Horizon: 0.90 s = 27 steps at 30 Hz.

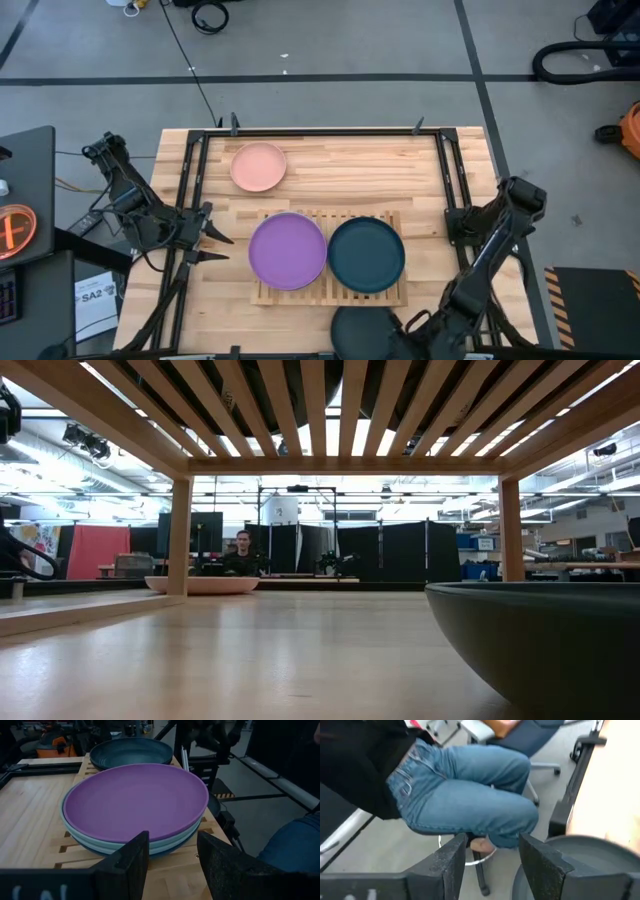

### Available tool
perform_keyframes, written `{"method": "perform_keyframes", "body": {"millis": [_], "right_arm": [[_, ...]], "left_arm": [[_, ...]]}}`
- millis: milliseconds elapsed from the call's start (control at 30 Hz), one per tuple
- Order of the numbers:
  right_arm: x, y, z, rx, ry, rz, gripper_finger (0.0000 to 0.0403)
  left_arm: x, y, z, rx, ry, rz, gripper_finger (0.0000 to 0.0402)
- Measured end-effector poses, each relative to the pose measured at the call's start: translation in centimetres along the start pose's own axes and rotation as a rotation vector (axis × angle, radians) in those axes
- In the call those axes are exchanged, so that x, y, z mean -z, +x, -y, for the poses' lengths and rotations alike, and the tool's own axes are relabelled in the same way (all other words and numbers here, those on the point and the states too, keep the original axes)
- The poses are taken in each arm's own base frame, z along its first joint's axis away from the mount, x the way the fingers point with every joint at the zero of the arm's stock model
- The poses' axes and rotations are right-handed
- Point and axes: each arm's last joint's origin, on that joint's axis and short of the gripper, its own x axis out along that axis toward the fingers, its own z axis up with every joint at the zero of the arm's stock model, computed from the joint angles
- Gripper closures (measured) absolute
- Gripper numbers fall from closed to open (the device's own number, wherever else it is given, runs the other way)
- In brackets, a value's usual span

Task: Place and stack plates onto a shelf
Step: Stack the black plate on top of the dark green plate on the shelf

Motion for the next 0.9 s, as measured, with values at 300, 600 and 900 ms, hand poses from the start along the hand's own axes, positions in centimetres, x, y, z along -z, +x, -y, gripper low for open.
{"method": "perform_keyframes", "body": {"millis": [300, 600, 900], "right_arm": [[1.8, 1.0, -0.1, 0.035, 0.147, -0.097, 0.0242], [4.2, 0.0, -1.2, 0.119, 0.316, -0.257, 0.0264], [4.6, 0.1, -1.2, 0.139, 0.261, -0.274, 0.0266]], "left_arm": [[0.0, 0.0, 0.0, 0.000, 0.000, 0.000, 0.0230], [0.0, 0.0, 0.0, 0.000, 0.001, -0.001, 0.0230], [0.0, 0.0, 0.0, 0.000, 0.000, 0.000, 0.0230]]}}
